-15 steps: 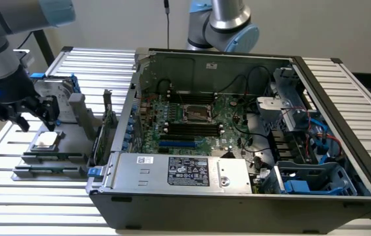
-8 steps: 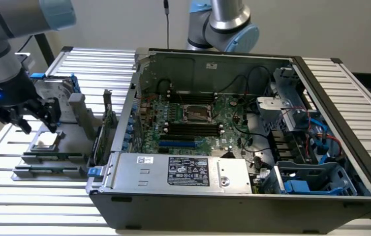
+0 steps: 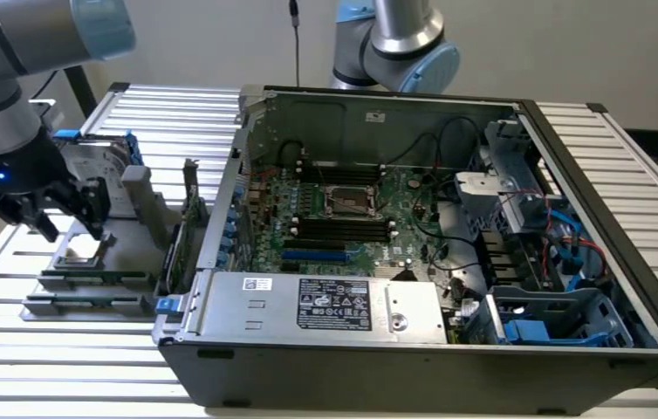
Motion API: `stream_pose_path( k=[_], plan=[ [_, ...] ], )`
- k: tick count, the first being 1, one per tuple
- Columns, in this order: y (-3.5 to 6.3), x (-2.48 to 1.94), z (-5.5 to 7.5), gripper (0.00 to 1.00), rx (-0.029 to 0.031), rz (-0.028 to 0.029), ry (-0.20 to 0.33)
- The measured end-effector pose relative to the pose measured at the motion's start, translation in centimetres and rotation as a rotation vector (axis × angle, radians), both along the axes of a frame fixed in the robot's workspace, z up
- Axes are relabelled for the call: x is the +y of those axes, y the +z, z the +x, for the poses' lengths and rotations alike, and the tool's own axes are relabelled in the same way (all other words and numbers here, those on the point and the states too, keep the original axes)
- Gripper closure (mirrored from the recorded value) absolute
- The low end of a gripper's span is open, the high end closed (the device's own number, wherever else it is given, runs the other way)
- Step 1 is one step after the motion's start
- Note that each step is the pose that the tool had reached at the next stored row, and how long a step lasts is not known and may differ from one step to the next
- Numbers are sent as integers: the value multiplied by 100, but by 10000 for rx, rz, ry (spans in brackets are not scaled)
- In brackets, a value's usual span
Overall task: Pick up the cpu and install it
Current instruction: 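Pick up the cpu and move it towards the insertion slot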
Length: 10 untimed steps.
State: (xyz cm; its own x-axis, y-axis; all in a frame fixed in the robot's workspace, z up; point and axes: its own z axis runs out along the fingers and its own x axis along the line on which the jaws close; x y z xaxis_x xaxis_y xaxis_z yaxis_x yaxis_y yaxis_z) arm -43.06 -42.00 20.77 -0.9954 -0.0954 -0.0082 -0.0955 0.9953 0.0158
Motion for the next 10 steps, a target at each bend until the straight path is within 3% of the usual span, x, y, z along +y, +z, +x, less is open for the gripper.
stream_pose_path(
  k=[10],
  plan=[
    [-94,-18,0,35,-46,0,-1]
  ],
)
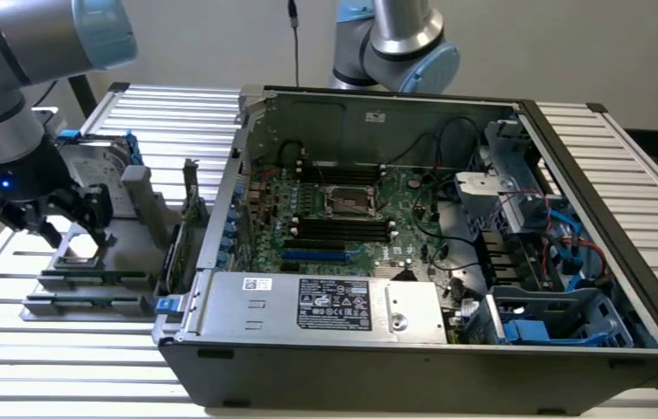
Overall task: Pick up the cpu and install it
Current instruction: 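Pick up the cpu and move it towards the insertion slot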
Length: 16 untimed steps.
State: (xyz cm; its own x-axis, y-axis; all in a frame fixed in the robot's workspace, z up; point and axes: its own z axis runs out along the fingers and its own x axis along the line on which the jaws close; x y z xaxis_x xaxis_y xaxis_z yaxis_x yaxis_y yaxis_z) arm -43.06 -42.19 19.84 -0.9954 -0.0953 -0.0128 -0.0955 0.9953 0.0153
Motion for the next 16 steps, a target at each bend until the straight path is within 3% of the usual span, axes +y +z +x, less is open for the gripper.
stream_pose_path(
  k=[16],
  plan=[
    [-71,-2,4,35,-9,0,0]
  ],
)
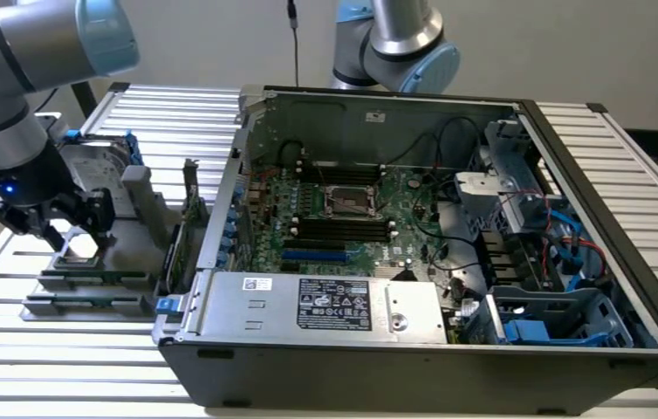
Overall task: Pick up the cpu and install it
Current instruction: 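Pick up the cpu and move it towards the insertion slot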
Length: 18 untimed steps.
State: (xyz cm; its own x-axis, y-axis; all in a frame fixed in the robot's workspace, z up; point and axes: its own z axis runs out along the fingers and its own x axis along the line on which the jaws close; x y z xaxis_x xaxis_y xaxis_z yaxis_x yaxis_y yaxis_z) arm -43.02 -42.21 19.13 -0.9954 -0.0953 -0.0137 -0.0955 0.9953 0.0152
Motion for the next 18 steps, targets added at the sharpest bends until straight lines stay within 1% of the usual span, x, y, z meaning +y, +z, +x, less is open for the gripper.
stream_pose_path(
  k=[13,18],
  plan=[
    [-27,0,3,35,1,0,-118],
    [-30,0,4,35,53,0,-225]
  ],
)
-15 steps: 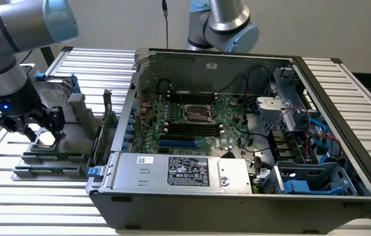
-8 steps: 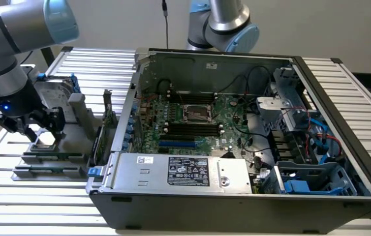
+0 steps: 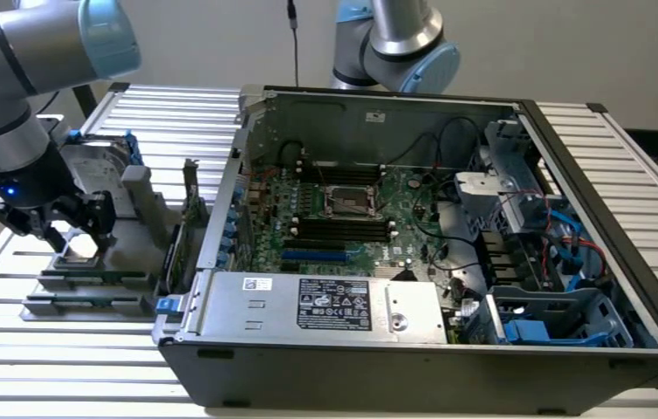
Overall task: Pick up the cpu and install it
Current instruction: 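Pick up the cpu and move it towards the insertion slot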
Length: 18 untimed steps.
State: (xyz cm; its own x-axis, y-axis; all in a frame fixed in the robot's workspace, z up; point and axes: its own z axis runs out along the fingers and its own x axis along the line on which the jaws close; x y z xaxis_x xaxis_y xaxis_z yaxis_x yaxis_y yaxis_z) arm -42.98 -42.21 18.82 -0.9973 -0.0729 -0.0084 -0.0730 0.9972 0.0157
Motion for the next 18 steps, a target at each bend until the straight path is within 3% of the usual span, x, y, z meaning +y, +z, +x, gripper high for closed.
stream_pose_path(
  k=[18],
  plan=[
    [-8,0,3,35,39,1,-374]
  ],
)
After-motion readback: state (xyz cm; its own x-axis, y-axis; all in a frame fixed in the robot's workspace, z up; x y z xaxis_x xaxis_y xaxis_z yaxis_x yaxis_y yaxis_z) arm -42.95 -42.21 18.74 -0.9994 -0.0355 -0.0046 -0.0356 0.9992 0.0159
